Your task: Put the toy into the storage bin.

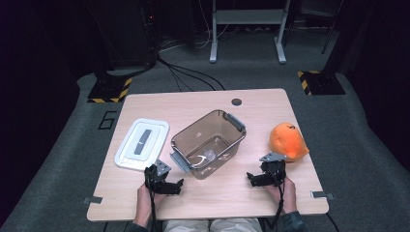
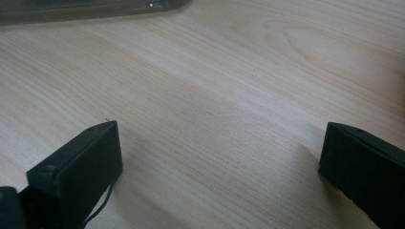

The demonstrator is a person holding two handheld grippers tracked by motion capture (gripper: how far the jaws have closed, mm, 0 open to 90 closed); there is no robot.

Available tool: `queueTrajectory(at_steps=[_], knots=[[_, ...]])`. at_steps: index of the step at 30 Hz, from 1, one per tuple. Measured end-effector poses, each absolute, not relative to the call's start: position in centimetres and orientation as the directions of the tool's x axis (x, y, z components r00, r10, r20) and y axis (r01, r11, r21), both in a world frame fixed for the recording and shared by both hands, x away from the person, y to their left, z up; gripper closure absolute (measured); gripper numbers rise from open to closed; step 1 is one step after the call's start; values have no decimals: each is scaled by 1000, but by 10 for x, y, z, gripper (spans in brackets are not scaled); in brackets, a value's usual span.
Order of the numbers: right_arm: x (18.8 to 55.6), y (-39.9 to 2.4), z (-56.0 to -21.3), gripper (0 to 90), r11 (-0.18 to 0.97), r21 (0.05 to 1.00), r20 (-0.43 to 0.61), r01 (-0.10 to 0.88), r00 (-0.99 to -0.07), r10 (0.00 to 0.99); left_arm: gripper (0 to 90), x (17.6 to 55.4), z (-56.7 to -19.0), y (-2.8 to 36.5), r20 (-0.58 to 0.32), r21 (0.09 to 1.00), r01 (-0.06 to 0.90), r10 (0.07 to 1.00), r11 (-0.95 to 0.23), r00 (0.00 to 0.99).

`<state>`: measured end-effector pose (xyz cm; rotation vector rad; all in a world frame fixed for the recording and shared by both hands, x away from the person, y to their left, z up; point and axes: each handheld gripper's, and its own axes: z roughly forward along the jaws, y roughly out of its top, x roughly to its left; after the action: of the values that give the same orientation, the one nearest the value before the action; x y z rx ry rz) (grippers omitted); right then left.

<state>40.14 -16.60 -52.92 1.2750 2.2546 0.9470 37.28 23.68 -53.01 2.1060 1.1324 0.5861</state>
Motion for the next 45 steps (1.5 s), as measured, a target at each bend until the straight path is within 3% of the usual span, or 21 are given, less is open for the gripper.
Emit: queueTrajectory(at_steps=[4,17,32,45], knots=[[400,-166,-529,0,358,714,-5,602,-506,862,3,380,-530,241,9,713,585,839,-387,544],[397,-162,-522,4,401,700,-42,591,-526,849,0,381,-531,239,10,715,586,843,-382,538],[402,-170,-469,20,414,744,-68,525,-556,828,1,381,-531,239,11,715,586,845,-381,535],[419,-199,-427,0,374,783,-90,497,-504,859,1,381,-531,238,9,716,587,846,-378,533]])
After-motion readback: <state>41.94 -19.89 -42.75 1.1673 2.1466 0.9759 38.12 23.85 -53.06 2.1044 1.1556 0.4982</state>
